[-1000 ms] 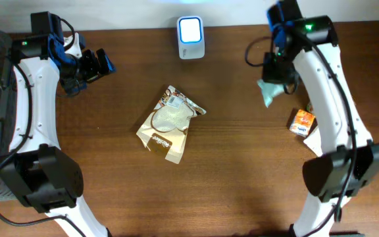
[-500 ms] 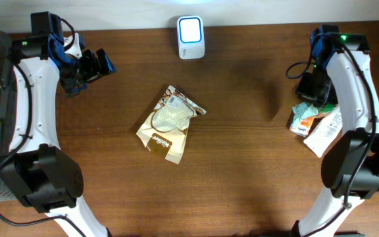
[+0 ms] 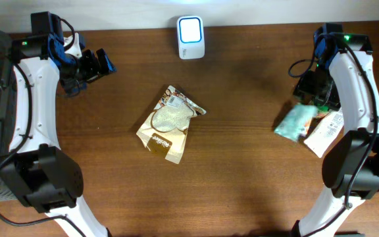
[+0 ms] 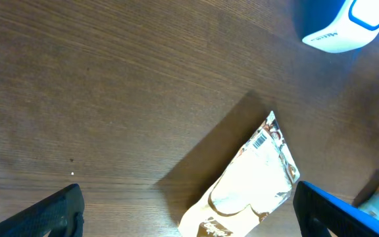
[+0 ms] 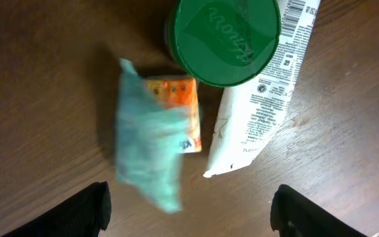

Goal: Scan the item barcode
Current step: 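Carry the teal pack right and set it beside the orange pack, then move the right gripper to the rice bag at center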

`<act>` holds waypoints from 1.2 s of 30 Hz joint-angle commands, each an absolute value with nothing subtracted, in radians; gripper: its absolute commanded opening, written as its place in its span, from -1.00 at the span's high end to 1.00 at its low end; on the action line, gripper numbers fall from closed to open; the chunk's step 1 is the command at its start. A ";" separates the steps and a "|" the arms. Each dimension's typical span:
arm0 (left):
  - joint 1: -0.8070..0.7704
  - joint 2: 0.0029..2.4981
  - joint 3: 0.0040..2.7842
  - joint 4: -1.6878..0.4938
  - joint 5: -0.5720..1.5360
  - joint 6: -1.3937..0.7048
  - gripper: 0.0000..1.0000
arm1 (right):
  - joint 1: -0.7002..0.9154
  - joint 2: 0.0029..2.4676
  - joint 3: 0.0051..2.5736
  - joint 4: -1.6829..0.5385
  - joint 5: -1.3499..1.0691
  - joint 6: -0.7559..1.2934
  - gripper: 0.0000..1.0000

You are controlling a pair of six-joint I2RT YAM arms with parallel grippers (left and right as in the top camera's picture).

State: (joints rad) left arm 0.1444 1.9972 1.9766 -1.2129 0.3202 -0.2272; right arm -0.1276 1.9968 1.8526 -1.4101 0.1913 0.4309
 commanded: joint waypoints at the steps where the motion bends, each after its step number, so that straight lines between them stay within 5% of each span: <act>1: 0.145 1.991 1.982 -1.214 0.316 -0.218 -0.98 | -0.128 1.990 1.865 -1.427 0.142 0.366 -0.52; 7: 0.145 1.991 1.982 -1.214 0.316 -0.218 -0.98 | -0.067 1.989 1.900 -1.419 -0.204 0.179 -0.57; 13: 0.145 1.991 1.982 -1.214 0.316 -0.218 -0.98 | 0.047 1.989 1.883 -1.303 -0.361 0.189 -1.00; 22: 0.145 1.991 1.982 -1.214 0.324 -0.220 -0.98 | 0.193 1.989 1.615 -1.026 -0.588 0.278 -0.95; 25: 0.145 1.991 1.982 -1.193 0.325 -0.268 -0.98 | 0.237 1.989 1.472 -0.849 -0.669 0.355 -0.66; 30: 0.145 1.991 1.982 -1.202 0.324 -0.268 -0.99 | 0.315 1.989 1.344 -0.665 -0.638 0.463 0.20; 33: 0.145 1.991 1.982 -1.187 0.283 -0.267 -0.98 | 0.367 1.990 1.311 -0.607 -0.445 0.598 0.50; 36: 0.130 1.996 1.980 -1.192 0.284 -0.267 -0.98 | 0.419 2.002 1.307 -0.561 -0.347 0.649 0.53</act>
